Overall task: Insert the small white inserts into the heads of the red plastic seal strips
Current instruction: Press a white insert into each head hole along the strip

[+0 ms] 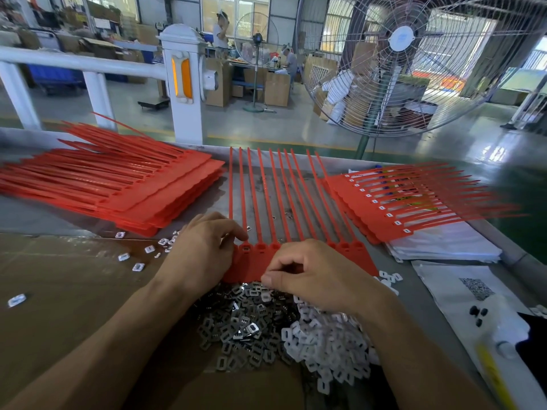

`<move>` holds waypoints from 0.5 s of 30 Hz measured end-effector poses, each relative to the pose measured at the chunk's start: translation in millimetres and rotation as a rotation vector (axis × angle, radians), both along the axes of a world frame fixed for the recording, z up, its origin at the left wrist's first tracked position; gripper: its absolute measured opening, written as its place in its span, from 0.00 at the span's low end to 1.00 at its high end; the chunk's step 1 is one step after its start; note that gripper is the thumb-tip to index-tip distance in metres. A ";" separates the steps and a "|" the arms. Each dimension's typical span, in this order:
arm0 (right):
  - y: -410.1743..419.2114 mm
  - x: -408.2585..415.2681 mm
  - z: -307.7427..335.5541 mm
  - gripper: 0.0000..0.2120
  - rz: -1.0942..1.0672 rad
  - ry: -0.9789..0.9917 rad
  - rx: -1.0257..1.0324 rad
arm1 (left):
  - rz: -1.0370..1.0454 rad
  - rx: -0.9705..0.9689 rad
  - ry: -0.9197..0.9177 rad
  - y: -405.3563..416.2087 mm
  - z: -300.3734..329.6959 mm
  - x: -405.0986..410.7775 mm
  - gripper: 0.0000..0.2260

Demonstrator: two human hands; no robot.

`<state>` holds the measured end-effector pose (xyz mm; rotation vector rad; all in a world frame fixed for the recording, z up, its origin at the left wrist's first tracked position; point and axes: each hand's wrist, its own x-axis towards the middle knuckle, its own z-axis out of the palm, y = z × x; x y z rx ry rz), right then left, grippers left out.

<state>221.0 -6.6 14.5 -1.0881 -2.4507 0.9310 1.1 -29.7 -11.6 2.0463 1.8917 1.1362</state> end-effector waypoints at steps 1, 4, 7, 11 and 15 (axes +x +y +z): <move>-0.3 -0.6 -0.2 0.07 0.000 0.001 0.002 | -0.001 -0.001 0.001 0.1 -0.1 0.3 0.13; -1.0 -4.7 -1.7 0.05 0.011 0.004 0.016 | 0.001 0.005 0.000 0.4 -0.8 0.8 0.13; -3.8 -12.1 -5.4 0.10 0.041 -0.056 0.076 | 0.002 0.005 0.002 0.8 -1.3 0.9 0.13; -5.5 -20.1 -9.1 0.06 0.048 -0.099 0.148 | 0.002 0.004 -0.007 1.6 -2.1 1.0 0.12; -6.1 -18.4 -8.8 0.01 0.021 -0.059 0.124 | -0.001 -0.005 -0.002 1.6 -1.4 1.7 0.12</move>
